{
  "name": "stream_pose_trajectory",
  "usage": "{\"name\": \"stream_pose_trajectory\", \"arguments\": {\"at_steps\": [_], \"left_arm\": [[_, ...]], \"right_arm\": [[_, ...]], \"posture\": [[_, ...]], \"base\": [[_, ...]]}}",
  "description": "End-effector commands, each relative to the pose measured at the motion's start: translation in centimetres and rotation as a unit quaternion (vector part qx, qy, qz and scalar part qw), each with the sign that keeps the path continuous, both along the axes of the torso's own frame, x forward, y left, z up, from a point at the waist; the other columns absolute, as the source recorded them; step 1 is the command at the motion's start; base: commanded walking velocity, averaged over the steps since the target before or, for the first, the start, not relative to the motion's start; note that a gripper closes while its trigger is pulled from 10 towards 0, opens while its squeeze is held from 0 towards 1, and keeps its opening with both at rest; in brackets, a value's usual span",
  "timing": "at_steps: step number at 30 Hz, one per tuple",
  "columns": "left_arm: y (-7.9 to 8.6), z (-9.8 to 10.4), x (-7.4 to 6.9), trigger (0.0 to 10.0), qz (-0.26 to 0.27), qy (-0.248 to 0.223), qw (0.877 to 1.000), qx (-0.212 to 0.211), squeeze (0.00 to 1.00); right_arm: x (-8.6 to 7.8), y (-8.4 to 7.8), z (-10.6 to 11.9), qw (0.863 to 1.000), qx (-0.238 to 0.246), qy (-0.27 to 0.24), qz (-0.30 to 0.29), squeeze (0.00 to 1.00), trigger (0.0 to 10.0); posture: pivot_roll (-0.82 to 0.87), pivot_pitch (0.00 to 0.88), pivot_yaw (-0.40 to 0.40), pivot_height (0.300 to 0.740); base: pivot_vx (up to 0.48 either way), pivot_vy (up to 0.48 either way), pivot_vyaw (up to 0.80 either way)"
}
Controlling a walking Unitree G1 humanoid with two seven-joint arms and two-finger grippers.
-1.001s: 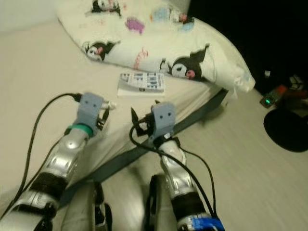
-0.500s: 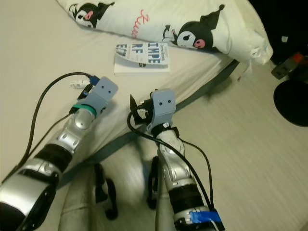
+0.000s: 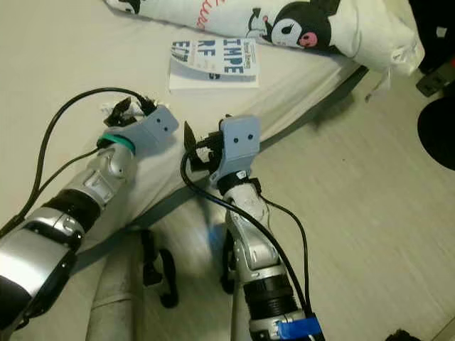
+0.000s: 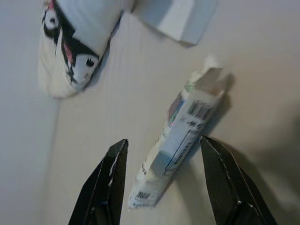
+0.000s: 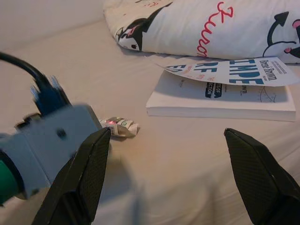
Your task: Clean up the room
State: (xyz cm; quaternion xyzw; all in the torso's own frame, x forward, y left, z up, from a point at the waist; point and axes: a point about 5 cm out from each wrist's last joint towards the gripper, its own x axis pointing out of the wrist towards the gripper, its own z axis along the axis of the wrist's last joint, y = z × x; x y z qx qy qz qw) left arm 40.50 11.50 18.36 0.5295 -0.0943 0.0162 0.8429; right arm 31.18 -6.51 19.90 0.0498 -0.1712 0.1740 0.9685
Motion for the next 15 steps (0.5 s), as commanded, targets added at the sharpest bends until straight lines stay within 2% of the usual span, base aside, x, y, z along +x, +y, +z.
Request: {"name": "stream_pose_trajectory", "arguments": {"at_steps": [1, 3, 10, 15], "left_arm": [[-0.7, -1.4, -0.4, 10.0, -0.017, 0.014, 0.999, 0.039, 0.0], [-1.2, -1.3, -0.4, 10.0, -0.023, 0.01, 0.998, 0.053, 0.0], [-1.4, -1.0, -0.2, 10.0, -0.016, 0.01, 0.998, 0.061, 0.0], [-0.8, -0.4, 0.2, 10.0, 0.017, 0.012, 0.998, 0.055, 0.0]], "right_arm": [[-0.6, 0.5, -0.2, 1.0, 0.006, 0.011, 0.005, 0.0, 10.0], [-0.7, 0.5, 0.0, 1.0, 0.008, 0.01, 0.003, 0.0, 10.0], [-1.0, 0.5, 0.7, 1.0, 0.015, 0.009, -0.002, 0.0, 10.0], [-1.3, 0.6, 1.3, 1.0, 0.022, 0.008, -0.006, 0.0, 10.0]], "posture": [[-0.21, 0.561, 0.108, 0.635], [-0.21, 0.564, 0.109, 0.635], [-0.22, 0.575, 0.121, 0.635], [-0.22, 0.585, 0.131, 0.635]], "base": [[0.0, 0.0, 0.0], [0.0, 0.0, 0.0], [0.0, 0.0, 0.0], [0.0, 0.0, 0.0]]}}
